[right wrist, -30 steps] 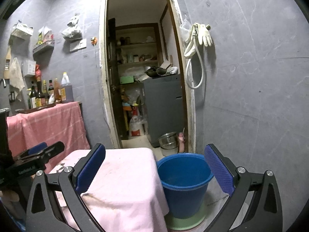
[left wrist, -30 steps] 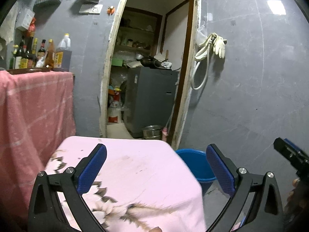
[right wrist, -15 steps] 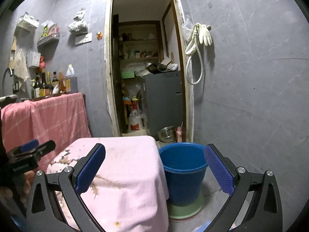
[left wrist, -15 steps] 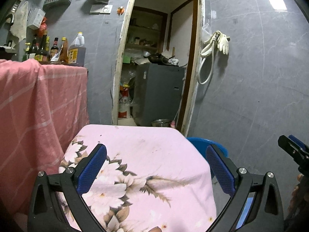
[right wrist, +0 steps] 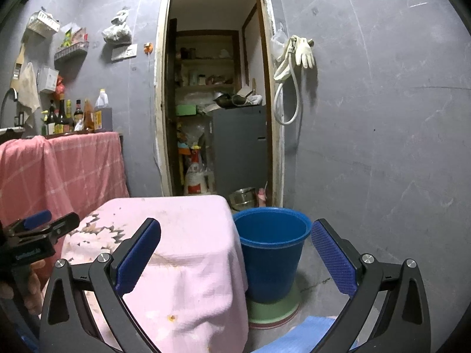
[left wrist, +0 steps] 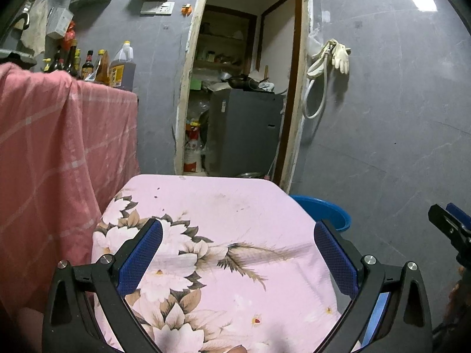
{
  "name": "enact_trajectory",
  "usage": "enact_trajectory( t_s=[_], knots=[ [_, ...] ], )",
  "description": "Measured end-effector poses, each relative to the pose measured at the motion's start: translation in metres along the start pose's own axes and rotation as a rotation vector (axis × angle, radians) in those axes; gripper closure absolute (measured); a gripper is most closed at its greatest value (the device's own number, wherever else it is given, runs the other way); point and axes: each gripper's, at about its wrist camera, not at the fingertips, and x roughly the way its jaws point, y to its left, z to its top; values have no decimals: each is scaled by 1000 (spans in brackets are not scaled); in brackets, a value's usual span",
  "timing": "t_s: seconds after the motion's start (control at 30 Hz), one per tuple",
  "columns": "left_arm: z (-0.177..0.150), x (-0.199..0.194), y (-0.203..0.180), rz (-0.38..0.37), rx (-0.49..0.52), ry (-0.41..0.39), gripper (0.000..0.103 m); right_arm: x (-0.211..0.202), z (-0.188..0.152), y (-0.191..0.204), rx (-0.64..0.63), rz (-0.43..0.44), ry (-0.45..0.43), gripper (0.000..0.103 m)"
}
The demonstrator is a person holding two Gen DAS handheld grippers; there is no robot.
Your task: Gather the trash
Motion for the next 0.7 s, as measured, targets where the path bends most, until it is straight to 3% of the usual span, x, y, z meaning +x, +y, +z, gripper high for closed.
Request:
enact_trajectory(
  t_s=[0.7],
  knots=[
    [-22, 5, 14, 58, -5, 27, 2, 13, -25, 3, -5, -22, 59, 0]
  ],
)
